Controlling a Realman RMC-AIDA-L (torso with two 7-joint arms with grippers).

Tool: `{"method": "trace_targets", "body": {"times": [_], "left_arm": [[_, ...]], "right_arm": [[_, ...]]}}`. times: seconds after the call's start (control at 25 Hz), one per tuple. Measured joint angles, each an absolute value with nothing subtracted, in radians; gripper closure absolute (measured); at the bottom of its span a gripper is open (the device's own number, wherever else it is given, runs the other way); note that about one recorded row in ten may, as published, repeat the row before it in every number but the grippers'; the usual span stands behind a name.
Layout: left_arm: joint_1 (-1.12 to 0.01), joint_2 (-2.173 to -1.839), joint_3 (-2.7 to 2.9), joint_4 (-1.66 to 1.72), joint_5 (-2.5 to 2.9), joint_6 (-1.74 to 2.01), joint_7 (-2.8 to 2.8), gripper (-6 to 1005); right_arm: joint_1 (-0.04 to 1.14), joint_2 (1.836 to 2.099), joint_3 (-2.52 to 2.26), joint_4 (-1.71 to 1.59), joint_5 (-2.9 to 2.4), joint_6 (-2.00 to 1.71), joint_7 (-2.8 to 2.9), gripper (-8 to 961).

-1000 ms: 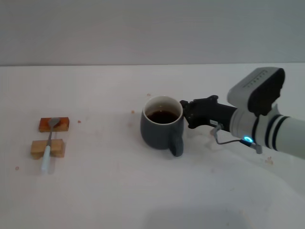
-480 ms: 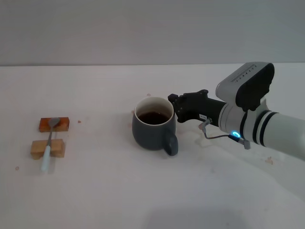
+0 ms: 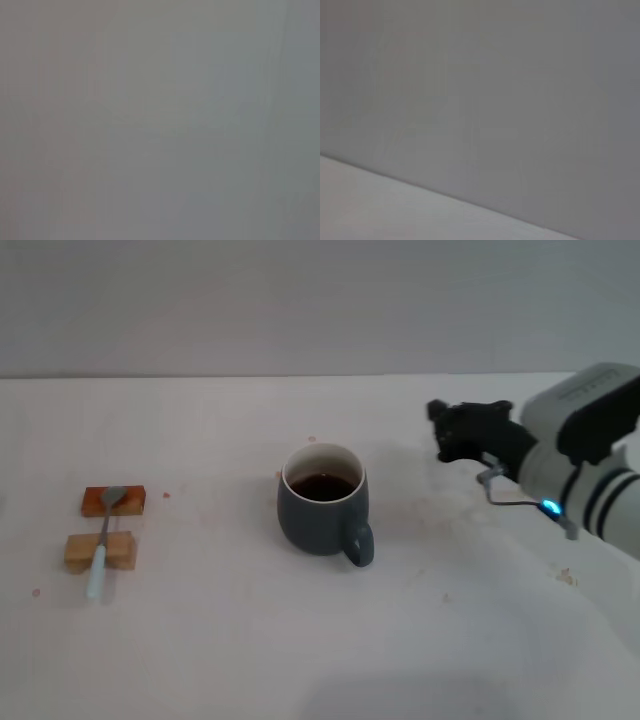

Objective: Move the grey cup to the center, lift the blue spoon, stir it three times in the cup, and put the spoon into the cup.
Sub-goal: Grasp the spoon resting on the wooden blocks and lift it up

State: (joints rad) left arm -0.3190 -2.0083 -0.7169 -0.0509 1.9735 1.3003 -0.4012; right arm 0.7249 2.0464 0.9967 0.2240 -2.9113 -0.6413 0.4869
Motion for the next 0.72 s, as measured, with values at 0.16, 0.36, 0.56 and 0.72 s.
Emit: {"method": "trace_targets", "body": {"times": [0.16, 0.36, 0.56, 0.72], "left_arm": [[-0.321, -2.012, -0.714, -0.051, 1.987, 1.309, -0.404, 216], [-0.325, -2.033, -0.706, -0.051, 2.058, 1.352, -0.407, 216], [-0.318, -2.053, -0.705, -0.054, 2.105, 1.4, -0.403, 216], [-0.308, -2.053, -0.697, -0.076, 2.12, 1.402, -0.402, 217]], "right_arm": [[0.681, 2.045, 1.065, 0.239, -2.911, -0.647, 0.424, 955], [0.584, 2.035, 1.176, 0.344, -2.913, -0.643, 0.303, 955], [0.497, 2.02, 1.255, 0.456, -2.916, -0.612, 0.215, 955], [0.456, 2.018, 1.305, 0.517, -2.917, -0.575, 0.148, 955]]}}
